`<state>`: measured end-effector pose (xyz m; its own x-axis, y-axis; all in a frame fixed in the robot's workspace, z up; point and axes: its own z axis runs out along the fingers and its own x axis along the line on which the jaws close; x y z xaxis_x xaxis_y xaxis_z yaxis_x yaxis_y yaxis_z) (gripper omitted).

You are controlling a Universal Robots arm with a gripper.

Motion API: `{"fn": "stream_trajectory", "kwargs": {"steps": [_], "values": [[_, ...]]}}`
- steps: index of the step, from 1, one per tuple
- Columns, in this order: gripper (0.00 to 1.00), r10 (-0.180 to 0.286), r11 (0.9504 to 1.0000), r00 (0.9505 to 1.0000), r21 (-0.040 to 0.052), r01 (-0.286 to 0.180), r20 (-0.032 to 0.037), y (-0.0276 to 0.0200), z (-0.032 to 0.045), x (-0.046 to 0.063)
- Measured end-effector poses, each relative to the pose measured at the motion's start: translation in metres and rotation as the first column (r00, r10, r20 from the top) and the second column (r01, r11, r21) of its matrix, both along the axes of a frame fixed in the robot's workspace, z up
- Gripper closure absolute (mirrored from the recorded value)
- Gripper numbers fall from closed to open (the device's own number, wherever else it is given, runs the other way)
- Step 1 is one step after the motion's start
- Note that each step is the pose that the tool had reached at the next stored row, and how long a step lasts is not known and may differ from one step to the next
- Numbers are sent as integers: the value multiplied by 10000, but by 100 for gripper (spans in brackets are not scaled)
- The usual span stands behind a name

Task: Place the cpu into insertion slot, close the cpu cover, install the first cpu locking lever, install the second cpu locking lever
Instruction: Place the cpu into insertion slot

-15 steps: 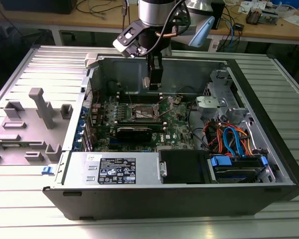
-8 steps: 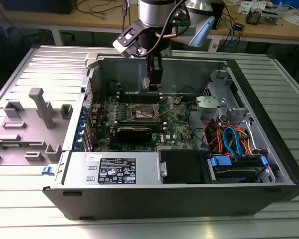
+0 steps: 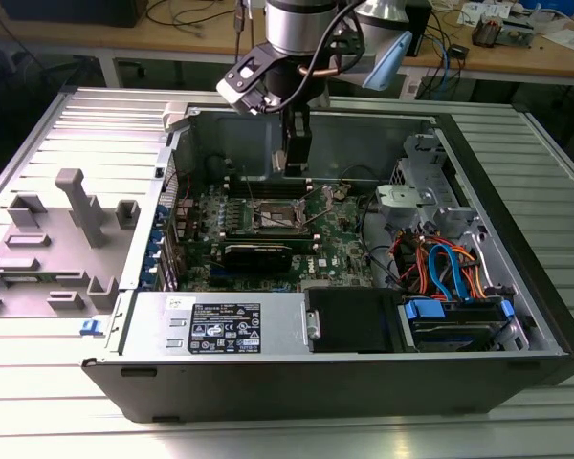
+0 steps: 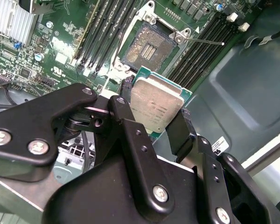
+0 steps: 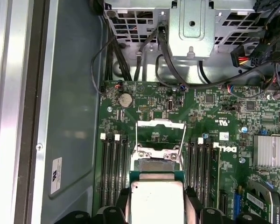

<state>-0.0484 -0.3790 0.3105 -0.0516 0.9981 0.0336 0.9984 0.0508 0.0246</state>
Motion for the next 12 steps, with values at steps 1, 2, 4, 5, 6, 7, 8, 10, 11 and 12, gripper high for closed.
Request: {"fn": "stream_trajectory", "kwargs": {"steps": [1, 2, 4, 5, 6, 7, 8, 10, 11, 12], "values": [[45, 0, 10000, 10000, 0, 0, -1, 0, -9, 0], [45, 0, 10000, 10000, 0, 0, -2, 0, -17, 0], [45, 0, 10000, 10000, -1, 0, -4, 0, -34, 0], [45, 0, 10000, 10000, -2, 0, -5, 0, -44, 0], [45, 0, 10000, 10000, -3, 0, -5, 0, -46, 0], [45, 0, 10000, 10000, -2, 0, -5, 0, -47, 0], [45, 0, 10000, 10000, -1, 0, -4, 0, -49, 0], [45, 0, 10000, 10000, -1, 0, -4, 0, -49, 0], [45, 0, 10000, 10000, -1, 0, -4, 0, -50, 0], [45, 1, 10000, 10000, 0, -1, -4, 0, -52, 0]]}}
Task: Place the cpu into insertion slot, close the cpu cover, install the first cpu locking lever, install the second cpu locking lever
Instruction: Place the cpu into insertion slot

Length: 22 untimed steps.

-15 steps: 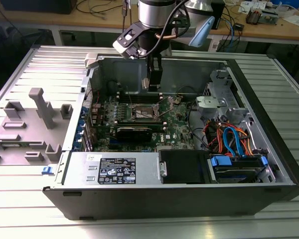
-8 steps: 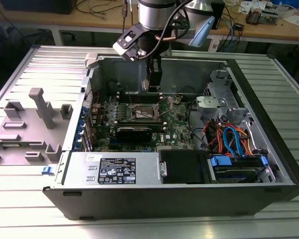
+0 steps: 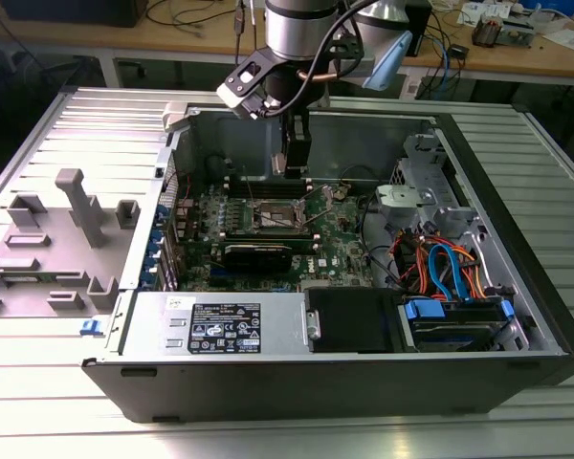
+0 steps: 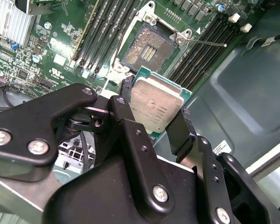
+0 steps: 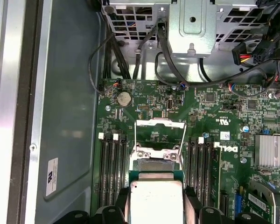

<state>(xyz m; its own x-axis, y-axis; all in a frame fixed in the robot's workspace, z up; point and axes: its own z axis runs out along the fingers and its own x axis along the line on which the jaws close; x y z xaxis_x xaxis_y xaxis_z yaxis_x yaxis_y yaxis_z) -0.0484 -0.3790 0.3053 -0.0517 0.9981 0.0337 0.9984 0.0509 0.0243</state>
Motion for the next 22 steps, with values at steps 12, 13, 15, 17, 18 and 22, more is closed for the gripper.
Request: {"fn": "stream_trajectory", "kwargs": {"steps": [12, 13, 15, 17, 18, 22], "values": [[45, -1, 10000, 10000, 0, 1, -29, 5, -73, -7], [45, -2, 10000, 10000, 0, 2, -36, 5, -81, -7], [45, -1, 10000, 10000, -2, 1, -50, 5, -94, -7], [45, 0, 10000, 10000, 0, 0, -63, 6, -107, -7], [45, -1, 10000, 10000, -5, 1, -65, 6, -115, -7], [45, -1, 10000, 10000, -97, 0, -65, 6, -161, -6]]}}
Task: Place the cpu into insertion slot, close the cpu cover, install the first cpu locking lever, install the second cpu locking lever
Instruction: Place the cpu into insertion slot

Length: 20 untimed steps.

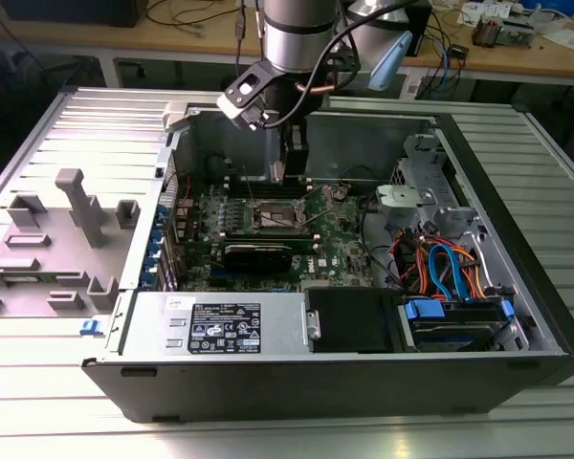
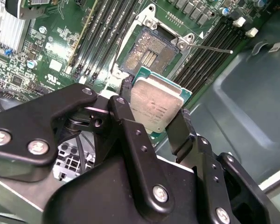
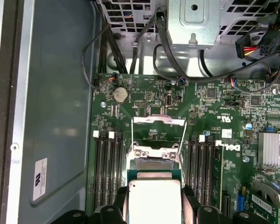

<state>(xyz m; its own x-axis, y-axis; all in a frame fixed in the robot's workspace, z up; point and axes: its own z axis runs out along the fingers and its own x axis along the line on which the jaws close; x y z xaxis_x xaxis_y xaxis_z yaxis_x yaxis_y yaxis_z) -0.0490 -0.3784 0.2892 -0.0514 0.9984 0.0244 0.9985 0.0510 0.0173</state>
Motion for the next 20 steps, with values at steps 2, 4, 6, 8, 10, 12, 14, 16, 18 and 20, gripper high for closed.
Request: {"fn": "stream_trajectory", "kwargs": {"steps": [2, 4, 6, 8, 10, 12, 14, 16, 18, 20], "values": [[45, -2, 10000, 10000, -11, 2, 0, 0, -27, -3], [45, -2, 10000, 10000, -10, 2, 1, 0, -52, -10], [45, 0, 10000, 10000, -10, 0, 0, 0, -73, -14], [45, -4, 10000, 10000, -16, 4, 0, 0, -94, -18], [45, -10, 10000, 10000, -24, 10, 1, 0, -113, -23], [45, -24, 10000, 10000, -30, 24, 0, 0, -134, -26], [45, -53, 10000, 10000, -31, 53, 0, 0, -153, -28], [45, -83, 10000, 10000, -31, 83, 0, 0, -175, -30], [45, -91, 10000, 10000, -31, 91, 0, 0, -192, -30], [45, -93, 10000, 10000, -30, 93, 0, 0, -210, -30]]}}
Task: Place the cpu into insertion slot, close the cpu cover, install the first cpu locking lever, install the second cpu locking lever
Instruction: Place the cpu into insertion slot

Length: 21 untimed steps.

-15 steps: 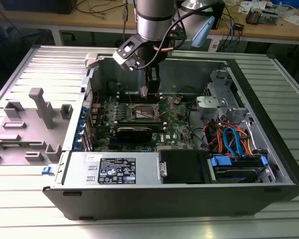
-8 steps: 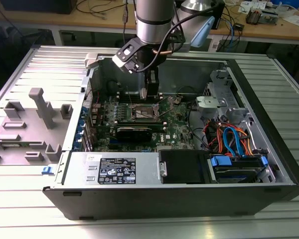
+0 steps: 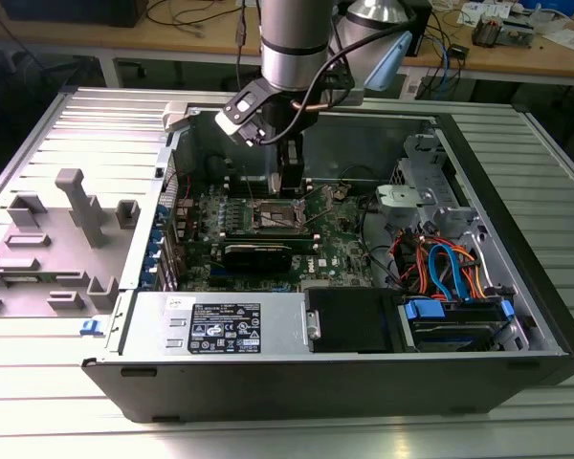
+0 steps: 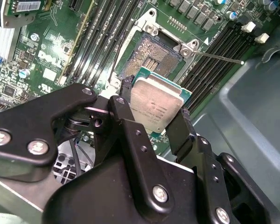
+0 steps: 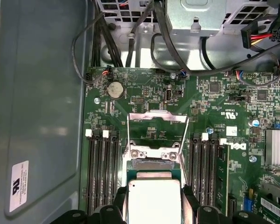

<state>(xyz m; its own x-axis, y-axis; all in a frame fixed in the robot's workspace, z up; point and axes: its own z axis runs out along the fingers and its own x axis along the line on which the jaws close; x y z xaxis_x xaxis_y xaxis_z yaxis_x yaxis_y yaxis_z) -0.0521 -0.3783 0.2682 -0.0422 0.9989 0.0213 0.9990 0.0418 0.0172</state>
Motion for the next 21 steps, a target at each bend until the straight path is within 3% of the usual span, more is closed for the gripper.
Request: {"fn": "stream_trajectory", "kwargs": {"steps": [7, 11, 21], "values": [[45, 274, 9996, 9996, 0, -274, 1, 1, -87, -5], [45, 226, 9997, 9997, -25, -226, -1, 27, -132, -8], [45, 17, 10000, 10000, -32, -17, -1, 31, -226, -43]]}}
